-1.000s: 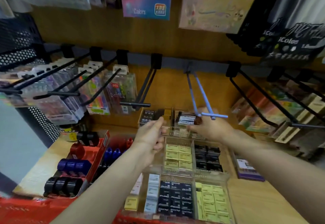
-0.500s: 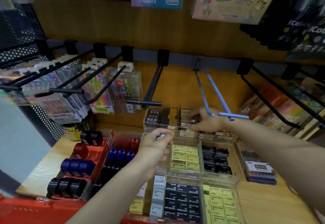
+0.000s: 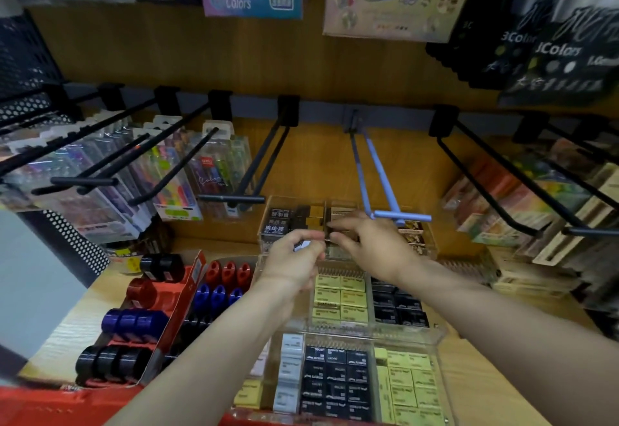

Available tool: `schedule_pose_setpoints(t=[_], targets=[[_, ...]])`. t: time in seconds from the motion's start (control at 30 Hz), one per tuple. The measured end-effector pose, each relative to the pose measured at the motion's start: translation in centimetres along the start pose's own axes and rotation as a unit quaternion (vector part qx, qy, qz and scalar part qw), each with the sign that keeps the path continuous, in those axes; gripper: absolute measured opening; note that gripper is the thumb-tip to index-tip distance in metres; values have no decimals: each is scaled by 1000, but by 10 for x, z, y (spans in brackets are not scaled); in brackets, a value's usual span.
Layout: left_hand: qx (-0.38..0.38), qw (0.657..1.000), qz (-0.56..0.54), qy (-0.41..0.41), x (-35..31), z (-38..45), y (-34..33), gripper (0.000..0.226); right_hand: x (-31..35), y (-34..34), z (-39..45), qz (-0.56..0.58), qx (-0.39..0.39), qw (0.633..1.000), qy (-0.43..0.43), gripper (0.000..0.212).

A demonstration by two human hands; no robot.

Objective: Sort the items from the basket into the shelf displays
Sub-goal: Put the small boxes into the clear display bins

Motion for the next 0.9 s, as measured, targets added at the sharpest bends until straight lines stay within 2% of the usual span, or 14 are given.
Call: schedule_pose_setpoints(t=[0.1, 0.17, 0.27, 0.33, 0.43, 0.57, 0.63, 0.73, 0.9], targets=[[-5, 999, 40, -7, -3, 2, 3, 23, 3, -2, -1, -46, -17, 999, 16, 34], [-3, 983, 179, -43, -5, 6, 6, 30, 1, -2, -2, -40, -21, 999, 7, 34], [7, 927, 361, -106, -8, 8, 4, 42, 0, -3, -2, -43, -20, 999, 8, 32], [14, 899, 418, -129, -9, 8, 2, 45, 0, -2, -1, -40, -21, 999, 6, 31], [13, 840, 511, -181, -16, 10, -3, 42, -1, 3, 1, -46, -10, 999, 4, 32], [26, 789, 567, -234, -28, 10, -6, 47, -1, -2, -1, -135, 51, 989, 22, 41], [41, 783, 577, -226, -27, 12, -5, 45, -4, -1, -4, -137, 57, 989, 26, 51], [75, 805, 557, -191, -22, 17, 1, 45, -14, 7, -11, -117, 36, 992, 14, 63], [93, 807, 556, -177, -19, 25, 2, 51, -18, -5, -21, -176, 54, 982, 31, 76]])
Point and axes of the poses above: each hand's wrist, its own z-axis towards the middle knuckle, its own y-axis out of the back of the hand, x = y × z, the point moved 5 cm from there along z, towards the middle knuckle, and after that the axes turned 1 degree about x, right-handed, at the moved point
